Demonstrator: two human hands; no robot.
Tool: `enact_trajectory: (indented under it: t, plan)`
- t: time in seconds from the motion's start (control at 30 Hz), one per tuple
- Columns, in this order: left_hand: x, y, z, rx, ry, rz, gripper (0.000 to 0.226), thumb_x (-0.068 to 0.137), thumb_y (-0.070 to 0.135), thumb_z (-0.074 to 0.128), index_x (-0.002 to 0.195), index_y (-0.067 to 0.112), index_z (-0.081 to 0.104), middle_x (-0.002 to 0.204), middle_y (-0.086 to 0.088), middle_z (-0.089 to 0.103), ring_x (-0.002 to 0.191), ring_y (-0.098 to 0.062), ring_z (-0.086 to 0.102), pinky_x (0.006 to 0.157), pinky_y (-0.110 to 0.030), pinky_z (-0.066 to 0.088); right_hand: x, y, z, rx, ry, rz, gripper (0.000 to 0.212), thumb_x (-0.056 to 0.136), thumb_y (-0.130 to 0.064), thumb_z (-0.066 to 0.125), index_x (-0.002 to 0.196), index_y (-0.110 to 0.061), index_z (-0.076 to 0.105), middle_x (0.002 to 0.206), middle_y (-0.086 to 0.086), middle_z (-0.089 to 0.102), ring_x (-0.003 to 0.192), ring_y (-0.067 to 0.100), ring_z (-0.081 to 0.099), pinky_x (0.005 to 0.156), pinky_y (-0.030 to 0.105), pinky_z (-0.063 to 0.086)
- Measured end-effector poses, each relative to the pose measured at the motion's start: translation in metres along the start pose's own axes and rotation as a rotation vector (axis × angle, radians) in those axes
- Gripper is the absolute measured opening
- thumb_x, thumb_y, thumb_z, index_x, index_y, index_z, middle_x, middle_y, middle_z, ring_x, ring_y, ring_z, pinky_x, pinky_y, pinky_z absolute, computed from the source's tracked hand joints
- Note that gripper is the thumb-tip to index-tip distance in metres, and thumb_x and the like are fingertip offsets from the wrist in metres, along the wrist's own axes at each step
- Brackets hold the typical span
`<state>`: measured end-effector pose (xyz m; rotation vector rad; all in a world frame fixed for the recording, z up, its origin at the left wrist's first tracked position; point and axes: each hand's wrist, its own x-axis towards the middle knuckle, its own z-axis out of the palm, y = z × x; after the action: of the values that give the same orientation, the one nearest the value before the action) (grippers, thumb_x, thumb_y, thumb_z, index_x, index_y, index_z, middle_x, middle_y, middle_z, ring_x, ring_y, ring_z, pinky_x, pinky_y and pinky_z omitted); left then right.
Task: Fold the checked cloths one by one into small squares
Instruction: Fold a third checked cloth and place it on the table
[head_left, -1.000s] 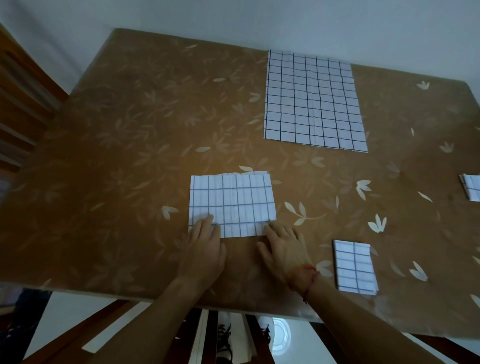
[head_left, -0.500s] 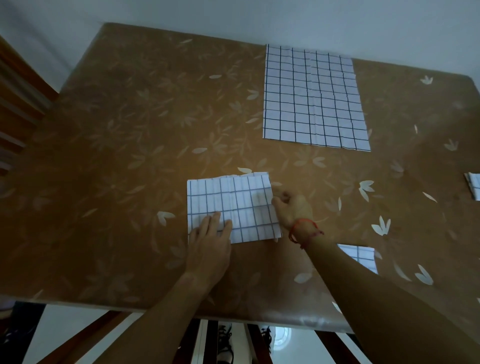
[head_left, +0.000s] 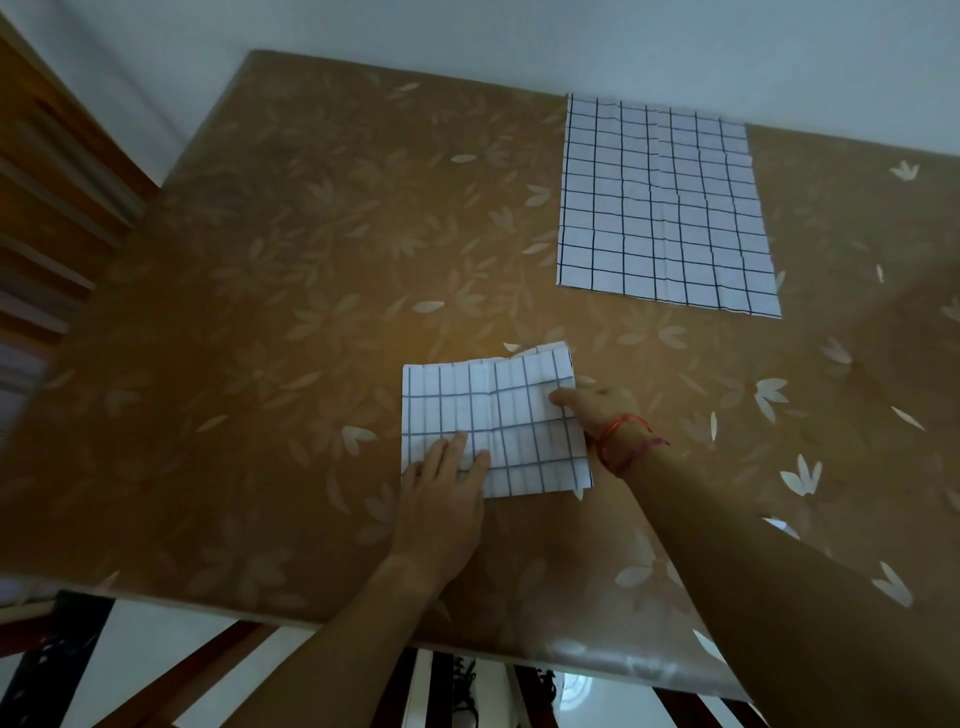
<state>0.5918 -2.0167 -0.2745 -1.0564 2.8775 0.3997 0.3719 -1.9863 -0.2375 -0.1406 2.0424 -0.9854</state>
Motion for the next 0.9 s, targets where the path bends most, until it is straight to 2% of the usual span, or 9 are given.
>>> enact_trajectory:
  t: [0.07,0.13,0.2,0.33,0.47,0.57,0.67,0.83,0.9]
  plan:
    - [-0.001,-0.001,0.002,-0.004,0.002,0.002,0.041,0.091,0.029,0.05,0.131,0.022,0.056,0.141,-0.012,0.049,0.13,-0.033,0.044,0.097,-0.05,0.043,-0.002,0.001,-0.001,0.014,0.023,-0.007,0.011,0.08,-0.013,0.069,0.075,-0.022,0.065,0.076,-0.006,0.063,0.077,0.017,0.061,0.077,0.035,0.053]
    - [-0.001,-0.001,0.002,-0.005,0.008,0.001,0.041,0.091,0.03,0.047,0.129,0.022,0.057,0.14,-0.012,0.05,0.129,-0.033,0.046,0.097,-0.051,0.043,-0.006,0.0,-0.003,0.003,0.038,-0.032,0.012,0.081,-0.011,0.068,0.075,-0.021,0.064,0.071,-0.009,0.059,0.069,0.011,0.057,0.074,0.032,0.05]
    - [0.0,-0.001,0.0,-0.006,0.004,0.001,0.042,0.092,0.032,0.039,0.128,0.022,0.058,0.139,-0.012,0.051,0.128,-0.033,0.046,0.097,-0.05,0.044,-0.008,0.002,-0.005,0.009,0.033,-0.052,0.011,0.082,-0.008,0.067,0.09,-0.016,0.068,0.071,-0.011,0.057,0.068,0.009,0.055,0.072,0.031,0.048]
    - [0.0,-0.004,-0.002,-0.035,0.013,0.025,0.048,0.091,0.034,0.032,0.129,0.019,0.057,0.139,-0.013,0.051,0.128,-0.032,0.047,0.097,-0.049,0.045,-0.01,0.007,-0.006,-0.023,0.032,-0.025,0.031,0.078,0.002,0.07,0.109,-0.004,0.068,0.075,-0.003,0.059,0.075,0.018,0.058,0.065,0.03,0.049]
    - [0.002,-0.005,-0.007,-0.052,0.047,0.039,0.053,0.089,0.033,0.034,0.133,0.011,0.053,0.14,-0.014,0.049,0.13,-0.03,0.045,0.104,-0.045,0.04,-0.012,0.019,-0.009,0.031,0.073,0.041,0.023,0.076,-0.003,0.074,0.099,-0.002,0.069,0.086,0.009,0.066,0.077,0.024,0.062,0.072,0.036,0.053]
    - [0.001,-0.004,-0.011,-0.077,0.053,0.041,0.058,0.085,0.034,0.039,0.136,0.009,0.049,0.141,-0.013,0.048,0.131,-0.03,0.043,0.105,-0.046,0.04,-0.016,0.031,-0.013,0.108,0.158,0.038,0.012,0.075,-0.011,0.077,0.083,-0.011,0.068,0.083,0.009,0.067,0.074,0.022,0.064,0.071,0.037,0.056]
    - [-0.002,0.001,-0.011,-0.098,0.037,0.054,0.063,0.082,0.033,0.053,0.139,0.009,0.045,0.144,-0.013,0.045,0.134,-0.029,0.04,0.107,-0.044,0.039,-0.023,0.041,-0.016,0.223,0.234,0.047,0.013,0.077,-0.012,0.076,0.075,-0.015,0.063,0.082,0.01,0.067,0.067,0.019,0.062,0.066,0.036,0.057]
    - [-0.003,0.01,-0.011,-0.145,0.06,0.097,0.068,0.077,0.024,0.07,0.137,0.003,0.046,0.14,-0.017,0.048,0.13,-0.03,0.045,0.102,-0.042,0.044,-0.037,0.053,-0.012,0.414,0.115,0.194,0.011,0.082,-0.003,0.067,0.087,-0.01,0.06,0.084,0.011,0.063,0.064,0.023,0.062,0.042,0.027,0.05]
    - [-0.003,0.011,-0.009,-0.156,0.054,0.105,0.066,0.08,0.023,0.068,0.138,0.003,0.044,0.141,-0.017,0.047,0.131,-0.03,0.043,0.102,-0.044,0.044,-0.044,0.058,-0.007,0.463,0.032,0.248,0.017,0.083,-0.002,0.065,0.098,-0.007,0.059,0.087,0.013,0.063,0.064,0.023,0.062,0.041,0.024,0.05]
